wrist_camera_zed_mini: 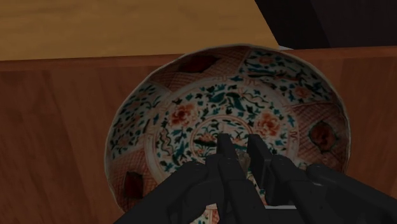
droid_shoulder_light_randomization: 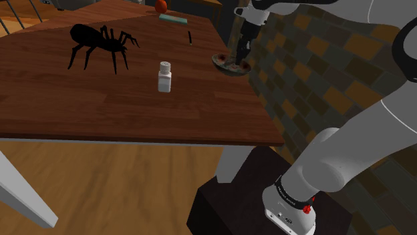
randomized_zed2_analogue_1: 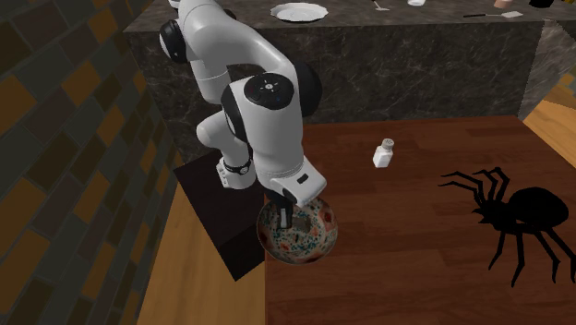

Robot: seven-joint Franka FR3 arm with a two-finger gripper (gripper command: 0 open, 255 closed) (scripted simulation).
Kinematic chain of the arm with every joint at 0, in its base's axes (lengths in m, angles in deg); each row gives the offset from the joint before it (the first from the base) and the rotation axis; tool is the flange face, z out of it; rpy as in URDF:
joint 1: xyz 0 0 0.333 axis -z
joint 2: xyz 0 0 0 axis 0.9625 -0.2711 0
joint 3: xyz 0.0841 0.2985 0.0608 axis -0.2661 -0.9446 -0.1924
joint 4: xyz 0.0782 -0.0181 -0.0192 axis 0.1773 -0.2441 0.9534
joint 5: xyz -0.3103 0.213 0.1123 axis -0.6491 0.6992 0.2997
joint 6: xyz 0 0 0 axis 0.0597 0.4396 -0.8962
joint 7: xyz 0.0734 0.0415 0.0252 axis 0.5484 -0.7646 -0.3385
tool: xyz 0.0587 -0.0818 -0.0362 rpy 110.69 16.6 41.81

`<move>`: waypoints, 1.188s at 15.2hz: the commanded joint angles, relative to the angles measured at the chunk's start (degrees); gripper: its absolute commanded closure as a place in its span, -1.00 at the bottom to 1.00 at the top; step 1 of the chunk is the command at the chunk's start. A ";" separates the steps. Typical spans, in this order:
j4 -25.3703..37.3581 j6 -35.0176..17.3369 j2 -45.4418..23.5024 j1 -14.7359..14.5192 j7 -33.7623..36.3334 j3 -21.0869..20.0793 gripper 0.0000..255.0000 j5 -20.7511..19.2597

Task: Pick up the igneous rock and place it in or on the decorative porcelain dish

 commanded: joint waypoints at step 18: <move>7.60 7.16 -0.43 -0.05 -0.12 0.01 -1.00 0.15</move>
